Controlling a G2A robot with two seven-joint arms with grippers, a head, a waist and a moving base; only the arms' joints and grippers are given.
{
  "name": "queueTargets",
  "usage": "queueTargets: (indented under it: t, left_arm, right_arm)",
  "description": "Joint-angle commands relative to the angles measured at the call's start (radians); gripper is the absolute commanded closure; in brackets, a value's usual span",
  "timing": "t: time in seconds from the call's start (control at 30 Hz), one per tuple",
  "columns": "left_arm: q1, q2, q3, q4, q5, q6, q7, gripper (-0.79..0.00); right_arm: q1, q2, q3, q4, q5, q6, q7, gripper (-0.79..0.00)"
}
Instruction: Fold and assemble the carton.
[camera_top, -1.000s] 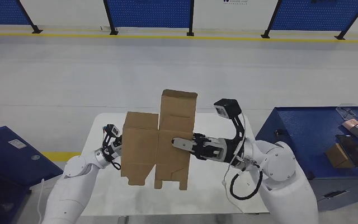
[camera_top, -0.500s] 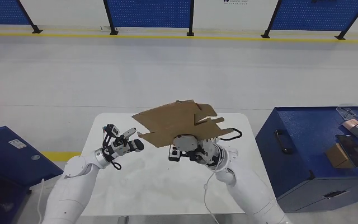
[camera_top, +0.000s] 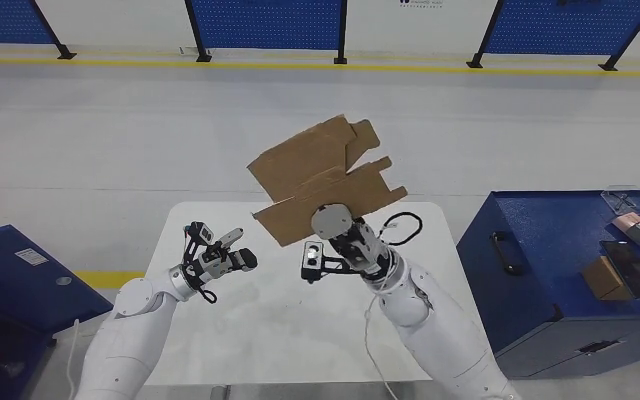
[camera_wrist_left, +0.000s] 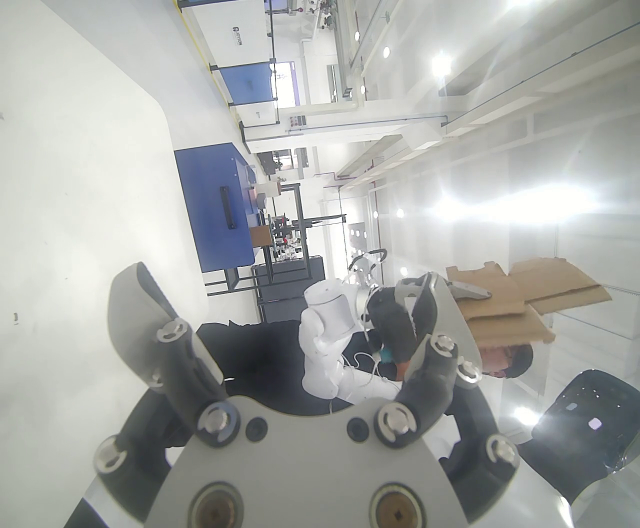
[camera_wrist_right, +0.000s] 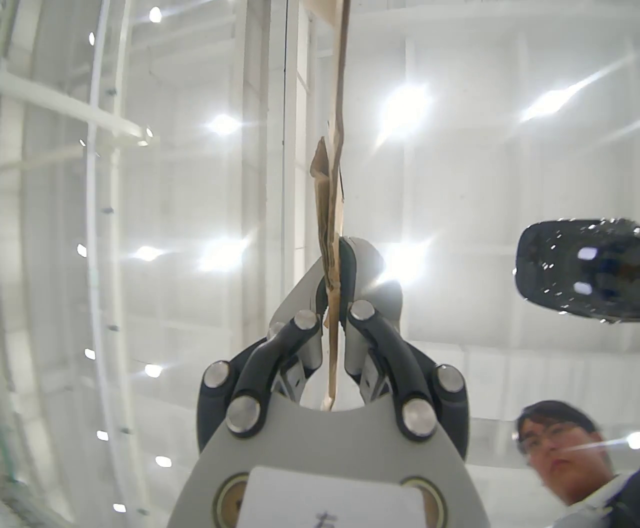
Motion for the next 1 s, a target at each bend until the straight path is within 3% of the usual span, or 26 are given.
queueTargets:
  t: [0.0, 0.07, 0.2, 0.37, 0.5, 0.73, 0.97]
  left_arm:
    - [0.000, 0.000, 0.000, 0.000, 0.000, 0.000, 0.000, -0.785]
    - [0.000, 0.000, 0.000, 0.000, 0.000, 0.000, 0.000, -0.785]
    - [0.000, 0.000, 0.000, 0.000, 0.000, 0.000, 0.000, -0.785]
    - [0.000, 0.000, 0.000, 0.000, 0.000, 0.000, 0.000, -0.785]
    - [0.000, 0.000, 0.000, 0.000, 0.000, 0.000, 0.000, -0.785]
    - [0.000, 0.000, 0.000, 0.000, 0.000, 0.000, 0.000, -0.785]
    - [0.000, 0.000, 0.000, 0.000, 0.000, 0.000, 0.000, -0.785]
  right_arm:
    - [-0.003, 0.008, 0.080, -0.031, -0.294, -0.126, 0.110, 0.000]
    - [-0.011, 0.015, 0.137, -0.037, -0.463, -0.229, 0.206, 0.000]
    - [-0.015, 0.037, 0.251, -0.066, -0.892, -0.537, 0.298, 0.000]
    - [-0.053, 0.052, 0.329, -0.145, -1.324, -0.907, 0.317, 0.000]
    - [-0.100, 0.054, 0.329, -0.199, -1.636, -1.156, 0.288, 0.000]
    - [-0.151, 0.042, 0.285, -0.194, -2.155, -1.463, 0.094, 0.000]
    - [-0.152, 0.018, 0.243, -0.140, -2.659, -1.586, -0.199, 0.000]
